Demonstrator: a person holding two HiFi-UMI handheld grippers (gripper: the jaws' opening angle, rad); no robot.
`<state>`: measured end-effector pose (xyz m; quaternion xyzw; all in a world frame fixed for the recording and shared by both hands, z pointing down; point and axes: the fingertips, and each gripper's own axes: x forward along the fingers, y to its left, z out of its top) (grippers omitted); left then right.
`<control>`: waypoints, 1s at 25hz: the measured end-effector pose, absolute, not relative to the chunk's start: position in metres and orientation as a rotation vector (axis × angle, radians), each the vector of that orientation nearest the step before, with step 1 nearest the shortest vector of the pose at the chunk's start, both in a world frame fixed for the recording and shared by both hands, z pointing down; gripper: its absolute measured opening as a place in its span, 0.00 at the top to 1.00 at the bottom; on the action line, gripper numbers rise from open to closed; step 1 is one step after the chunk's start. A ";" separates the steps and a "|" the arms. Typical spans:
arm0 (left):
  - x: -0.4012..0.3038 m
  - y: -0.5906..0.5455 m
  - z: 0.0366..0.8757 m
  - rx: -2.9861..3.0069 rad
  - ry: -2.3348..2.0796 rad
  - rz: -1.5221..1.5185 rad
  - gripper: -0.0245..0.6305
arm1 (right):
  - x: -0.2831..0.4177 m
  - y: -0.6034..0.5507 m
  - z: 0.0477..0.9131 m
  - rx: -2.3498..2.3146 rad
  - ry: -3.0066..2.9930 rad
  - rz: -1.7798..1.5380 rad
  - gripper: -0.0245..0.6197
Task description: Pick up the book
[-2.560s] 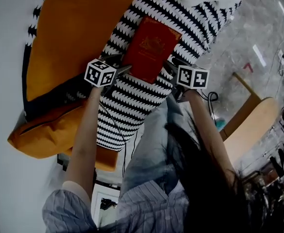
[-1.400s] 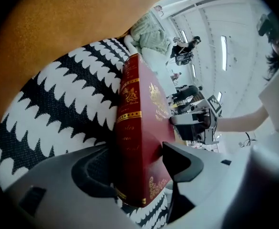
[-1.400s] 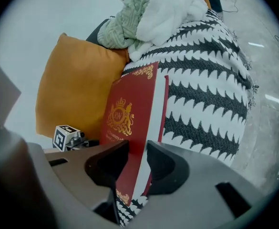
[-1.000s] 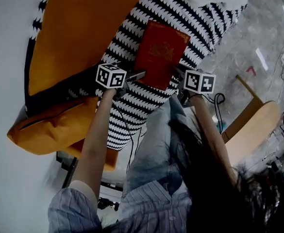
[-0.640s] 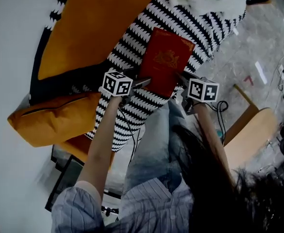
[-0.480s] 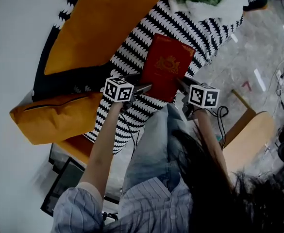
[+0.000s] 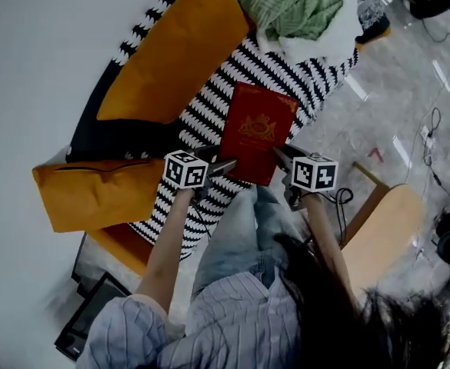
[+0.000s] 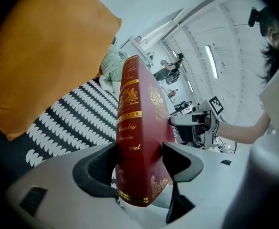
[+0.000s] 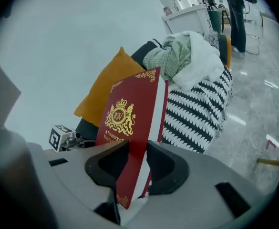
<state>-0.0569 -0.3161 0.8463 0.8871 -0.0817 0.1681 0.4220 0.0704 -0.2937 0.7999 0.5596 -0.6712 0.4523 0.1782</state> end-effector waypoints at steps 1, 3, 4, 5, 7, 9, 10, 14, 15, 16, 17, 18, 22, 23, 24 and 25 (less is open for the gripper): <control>-0.060 -0.315 0.836 2.230 -0.210 0.414 0.49 | 0.068 -0.292 0.790 1.586 -1.905 1.270 0.77; -0.065 -0.313 0.816 2.254 -0.222 0.401 0.49 | 0.064 -0.290 0.771 1.592 -1.921 1.254 0.77; -0.067 -0.313 0.806 2.268 -0.227 0.394 0.49 | 0.061 -0.289 0.761 1.594 -1.932 1.244 0.77; -0.069 -0.313 0.797 2.282 -0.231 0.388 0.49 | 0.059 -0.289 0.751 1.596 -1.945 1.229 0.77; -0.074 -0.312 0.779 2.302 -0.238 0.379 0.49 | 0.056 -0.288 0.733 1.595 -1.969 1.189 0.77; -0.081 -0.308 0.764 2.313 -0.251 0.376 0.49 | 0.048 -0.286 0.717 1.590 -1.998 1.158 0.77; -0.086 -0.306 0.758 2.317 -0.260 0.374 0.49 | 0.043 -0.285 0.710 1.584 -2.015 1.145 0.77; -0.096 -0.303 0.734 2.334 -0.283 0.349 0.49 | 0.031 -0.284 0.685 1.576 -2.051 1.088 0.77; -0.099 -0.300 0.730 2.334 -0.288 0.339 0.49 | 0.028 -0.283 0.679 1.575 -2.055 1.078 0.77; -0.103 -0.297 0.726 2.331 -0.293 0.328 0.49 | 0.024 -0.280 0.675 1.573 -2.058 1.069 0.77; -0.107 -0.293 0.723 2.326 -0.296 0.316 0.49 | 0.020 -0.277 0.672 1.573 -2.059 1.061 0.77; -0.110 -0.289 0.721 2.322 -0.297 0.301 0.49 | 0.017 -0.274 0.668 1.577 -2.059 1.048 0.77; -0.108 -0.284 0.713 2.313 -0.281 0.252 0.49 | 0.016 -0.270 0.653 1.605 -2.040 0.982 0.77; -0.108 -0.283 0.711 2.312 -0.278 0.249 0.49 | 0.015 -0.269 0.651 1.608 -2.035 0.971 0.77; -0.109 -0.283 0.711 2.313 -0.274 0.248 0.49 | 0.014 -0.269 0.649 1.611 -2.031 0.963 0.77; -0.110 -0.283 0.710 2.315 -0.270 0.249 0.49 | 0.013 -0.268 0.647 1.615 -2.027 0.955 0.77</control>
